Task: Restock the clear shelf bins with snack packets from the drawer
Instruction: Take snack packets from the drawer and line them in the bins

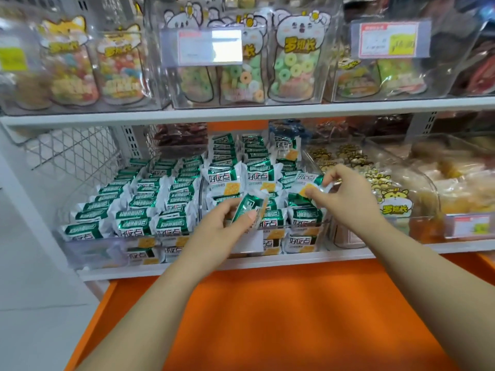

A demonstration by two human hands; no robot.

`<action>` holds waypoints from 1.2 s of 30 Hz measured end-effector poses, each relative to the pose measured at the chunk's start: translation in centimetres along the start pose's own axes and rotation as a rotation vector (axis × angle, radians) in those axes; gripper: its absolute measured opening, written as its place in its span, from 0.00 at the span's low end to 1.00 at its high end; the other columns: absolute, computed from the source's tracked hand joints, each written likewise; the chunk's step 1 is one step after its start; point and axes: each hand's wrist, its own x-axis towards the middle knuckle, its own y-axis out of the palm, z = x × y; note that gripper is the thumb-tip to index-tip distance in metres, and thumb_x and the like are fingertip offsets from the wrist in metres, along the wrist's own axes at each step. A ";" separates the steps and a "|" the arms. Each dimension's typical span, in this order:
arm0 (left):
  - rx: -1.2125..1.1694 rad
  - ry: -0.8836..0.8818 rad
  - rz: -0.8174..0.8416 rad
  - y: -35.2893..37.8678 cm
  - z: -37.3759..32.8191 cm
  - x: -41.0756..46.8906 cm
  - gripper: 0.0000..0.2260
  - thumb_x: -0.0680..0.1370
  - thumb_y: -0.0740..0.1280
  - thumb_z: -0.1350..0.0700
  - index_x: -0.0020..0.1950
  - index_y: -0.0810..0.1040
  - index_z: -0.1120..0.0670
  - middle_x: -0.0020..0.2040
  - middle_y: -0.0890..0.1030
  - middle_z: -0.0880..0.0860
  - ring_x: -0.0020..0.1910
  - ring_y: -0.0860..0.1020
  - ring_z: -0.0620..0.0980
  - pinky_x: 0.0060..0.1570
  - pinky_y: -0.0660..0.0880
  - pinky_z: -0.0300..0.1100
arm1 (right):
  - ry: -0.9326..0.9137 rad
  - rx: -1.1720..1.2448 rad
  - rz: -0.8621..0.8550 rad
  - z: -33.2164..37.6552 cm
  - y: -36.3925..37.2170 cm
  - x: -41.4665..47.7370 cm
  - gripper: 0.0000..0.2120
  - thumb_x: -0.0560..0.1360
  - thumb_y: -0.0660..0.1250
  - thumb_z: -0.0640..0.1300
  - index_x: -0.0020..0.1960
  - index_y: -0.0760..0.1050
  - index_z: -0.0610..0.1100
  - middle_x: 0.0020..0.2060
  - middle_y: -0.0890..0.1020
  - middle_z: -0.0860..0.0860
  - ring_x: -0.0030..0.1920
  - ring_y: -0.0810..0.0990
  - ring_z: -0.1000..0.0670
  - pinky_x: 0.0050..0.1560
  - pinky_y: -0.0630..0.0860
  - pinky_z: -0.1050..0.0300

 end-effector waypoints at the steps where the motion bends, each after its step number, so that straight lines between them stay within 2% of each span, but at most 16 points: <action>1: 0.020 0.016 -0.021 -0.2 -0.5 0.7 0.33 0.67 0.63 0.29 0.69 0.70 0.44 0.62 0.76 0.42 0.61 0.75 0.44 0.63 0.72 0.51 | -0.008 0.031 -0.039 0.2 -0.2 0.7 0.14 0.71 0.74 0.47 0.41 0.69 0.44 0.38 0.77 0.47 0.35 0.72 0.48 0.33 0.65 0.60; 2: 0.036 0.029 -0.035 -0.3 -1.1 1.5 0.33 0.68 0.63 0.30 0.69 0.70 0.45 0.63 0.76 0.43 0.61 0.75 0.45 0.63 0.72 0.51 | -0.015 0.044 -0.074 0.4 -0.6 1.4 0.13 0.71 0.73 0.46 0.43 0.69 0.44 0.40 0.76 0.47 0.37 0.71 0.48 0.33 0.65 0.60; 4: 0.074 0.066 -0.050 -0.2 -2.2 3.0 0.26 0.74 0.63 0.36 0.68 0.70 0.46 0.61 0.77 0.44 0.59 0.76 0.44 0.60 0.74 0.48 | -0.017 0.044 -0.104 0.5 -0.8 2.7 0.13 0.71 0.73 0.45 0.46 0.69 0.44 0.44 0.74 0.48 0.41 0.69 0.49 0.34 0.63 0.61; 6: 0.122 0.099 -0.059 0.1 -2.8 4.4 0.14 0.78 0.62 0.42 0.62 0.70 0.43 0.55 0.77 0.40 0.52 0.76 0.37 0.50 0.73 0.38 | -0.016 0.035 -0.092 -0.3 -0.3 3.9 0.13 0.72 0.73 0.43 0.49 0.68 0.45 0.47 0.73 0.49 0.44 0.68 0.50 0.35 0.60 0.60; 8: 0.202 0.123 -0.069 0.5 -3.3 5.6 0.09 0.79 0.61 0.43 0.58 0.67 0.39 0.50 0.74 0.36 0.48 0.75 0.35 0.44 0.70 0.33 | -0.021 0.022 -0.074 -1.3 0.9 5.0 0.14 0.72 0.73 0.42 0.49 0.68 0.46 0.49 0.72 0.48 0.48 0.68 0.51 0.40 0.59 0.63; 12: 0.307 0.205 -0.104 1.6 -3.9 8.4 0.08 0.79 0.60 0.43 0.58 0.68 0.40 0.48 0.76 0.35 0.45 0.80 0.43 0.49 0.76 0.43 | -0.027 -0.033 -0.003 -2.8 2.7 7.8 0.12 0.73 0.72 0.41 0.50 0.69 0.47 0.49 0.70 0.49 0.49 0.67 0.52 0.46 0.61 0.63; 16: 0.364 0.229 -0.120 2.7 -4.5 11.3 0.12 0.79 0.58 0.43 0.61 0.71 0.43 0.45 0.80 0.42 0.42 0.79 0.46 0.41 0.74 0.39 | -0.065 -0.021 0.041 -3.6 3.5 11.0 0.11 0.72 0.72 0.40 0.53 0.75 0.42 0.41 0.74 0.49 0.39 0.71 0.51 0.35 0.63 0.63; 19: 0.407 0.235 -0.123 3.4 -4.7 13.1 0.15 0.78 0.58 0.41 0.62 0.71 0.44 0.46 0.81 0.46 0.44 0.79 0.48 0.44 0.74 0.41 | -0.090 -0.006 0.110 -4.1 4.5 12.6 0.12 0.71 0.74 0.39 0.52 0.74 0.42 0.44 0.74 0.48 0.41 0.71 0.50 0.34 0.62 0.61; 21: 0.429 0.263 -0.117 3.8 -4.7 13.9 0.10 0.78 0.58 0.40 0.55 0.71 0.42 0.47 0.82 0.53 0.45 0.79 0.52 0.45 0.75 0.44 | -0.092 -0.027 0.132 -4.6 4.9 13.7 0.13 0.70 0.75 0.40 0.52 0.75 0.43 0.48 0.76 0.47 0.45 0.72 0.49 0.39 0.66 0.61; 24: 0.465 0.303 -0.124 4.0 -4.7 14.6 0.03 0.78 0.58 0.41 0.45 0.69 0.38 0.42 0.81 0.52 0.38 0.77 0.46 0.36 0.72 0.36 | -0.092 -0.165 0.149 -4.7 5.0 14.6 0.10 0.71 0.74 0.44 0.49 0.75 0.47 0.46 0.74 0.52 0.47 0.74 0.48 0.46 0.66 0.59; 26: 0.462 0.315 -0.129 4.0 -4.6 15.0 0.04 0.77 0.58 0.41 0.49 0.71 0.38 0.41 0.81 0.48 0.38 0.77 0.45 0.37 0.71 0.37 | -0.105 -0.245 0.149 -4.6 5.2 15.0 0.09 0.72 0.72 0.42 0.46 0.73 0.49 0.46 0.74 0.53 0.48 0.75 0.49 0.47 0.66 0.59; 29: 0.474 0.338 -0.136 4.0 -4.2 15.2 0.09 0.77 0.58 0.42 0.55 0.72 0.41 0.44 0.80 0.41 0.40 0.77 0.39 0.37 0.72 0.34 | -0.072 -0.267 0.207 -4.3 5.3 15.8 0.07 0.74 0.68 0.37 0.49 0.76 0.46 0.55 0.77 0.50 0.49 0.75 0.49 0.45 0.67 0.63; 30: 0.485 0.345 -0.135 4.1 -4.1 15.1 0.10 0.78 0.58 0.42 0.56 0.73 0.42 0.45 0.79 0.40 0.41 0.77 0.38 0.39 0.73 0.35 | -0.080 -0.308 0.250 -4.2 5.3 16.0 0.08 0.74 0.67 0.36 0.52 0.78 0.44 0.60 0.77 0.49 0.53 0.77 0.48 0.50 0.70 0.62; 32: 0.498 0.346 -0.137 4.1 -3.8 15.0 0.12 0.78 0.59 0.43 0.59 0.74 0.44 0.47 0.80 0.40 0.43 0.78 0.37 0.43 0.75 0.40 | -0.103 -0.327 0.305 -4.6 5.3 16.1 0.10 0.76 0.64 0.35 0.53 0.80 0.45 0.70 0.70 0.49 0.64 0.74 0.47 0.58 0.68 0.63; 34: 0.501 0.344 -0.142 4.2 -3.7 15.0 0.13 0.79 0.59 0.43 0.60 0.74 0.44 0.46 0.80 0.40 0.42 0.77 0.36 0.42 0.75 0.40 | -0.120 -0.328 0.363 -5.0 5.6 15.7 0.09 0.76 0.63 0.40 0.44 0.77 0.52 0.73 0.65 0.50 0.68 0.69 0.45 0.62 0.65 0.61; 36: 0.511 0.343 -0.149 4.3 -3.5 15.2 0.11 0.79 0.58 0.43 0.57 0.75 0.44 0.44 0.79 0.39 0.40 0.77 0.35 0.37 0.73 0.36 | -0.111 -0.362 0.399 -5.7 5.9 15.2 0.11 0.77 0.61 0.47 0.37 0.69 0.57 0.66 0.70 0.51 0.69 0.66 0.43 0.70 0.62 0.50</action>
